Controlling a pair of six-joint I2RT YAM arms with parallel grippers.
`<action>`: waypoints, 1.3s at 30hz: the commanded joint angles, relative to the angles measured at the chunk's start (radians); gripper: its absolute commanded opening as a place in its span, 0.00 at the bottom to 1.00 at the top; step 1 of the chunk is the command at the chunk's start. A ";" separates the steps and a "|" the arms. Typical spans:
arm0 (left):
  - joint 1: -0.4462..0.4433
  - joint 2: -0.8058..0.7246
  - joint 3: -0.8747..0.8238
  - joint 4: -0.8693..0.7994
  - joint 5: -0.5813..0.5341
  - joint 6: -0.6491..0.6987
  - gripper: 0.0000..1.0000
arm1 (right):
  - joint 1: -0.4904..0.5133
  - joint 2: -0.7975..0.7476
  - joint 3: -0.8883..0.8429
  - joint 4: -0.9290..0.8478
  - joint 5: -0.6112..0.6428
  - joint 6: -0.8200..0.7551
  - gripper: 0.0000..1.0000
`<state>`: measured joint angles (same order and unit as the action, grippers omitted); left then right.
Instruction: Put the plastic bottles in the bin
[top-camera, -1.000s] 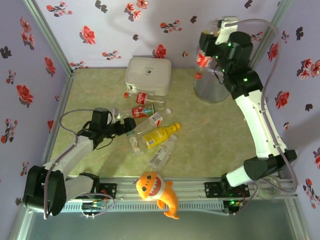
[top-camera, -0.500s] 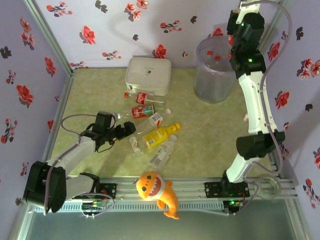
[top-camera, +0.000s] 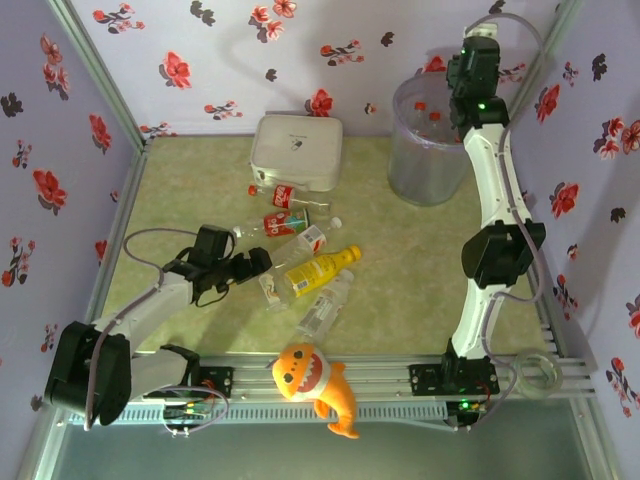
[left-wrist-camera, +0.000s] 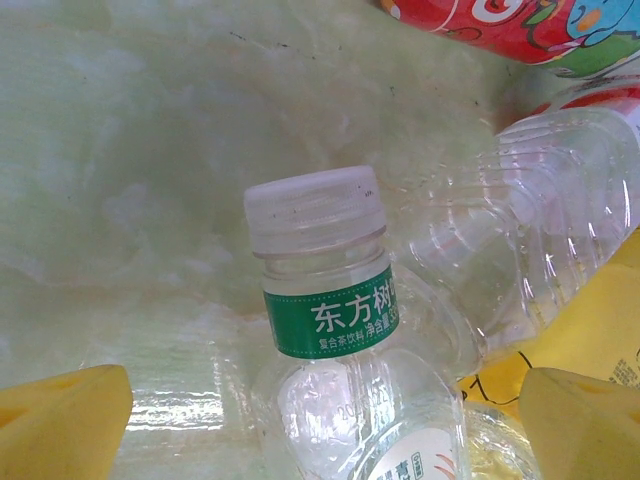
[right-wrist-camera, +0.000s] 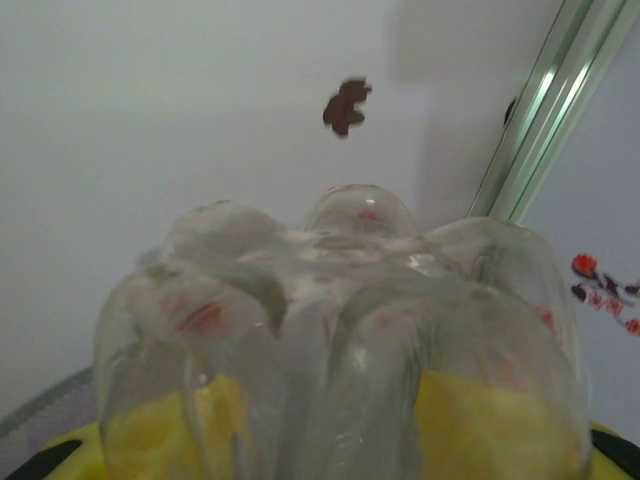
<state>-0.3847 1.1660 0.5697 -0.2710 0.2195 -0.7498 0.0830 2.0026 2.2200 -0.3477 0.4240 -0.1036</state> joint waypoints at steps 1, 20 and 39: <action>-0.008 -0.010 0.027 -0.024 -0.022 0.024 1.00 | -0.014 -0.004 -0.079 0.088 0.047 0.032 0.11; -0.041 0.037 0.068 -0.056 -0.055 0.038 1.00 | -0.057 0.015 -0.230 0.136 0.028 0.069 0.96; -0.058 0.092 0.089 -0.018 -0.037 -0.015 1.00 | -0.027 -0.362 -0.465 0.122 -0.052 0.103 0.99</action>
<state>-0.4297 1.2423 0.6296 -0.2993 0.1829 -0.7429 0.0422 1.7321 1.8046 -0.2401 0.3893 -0.0257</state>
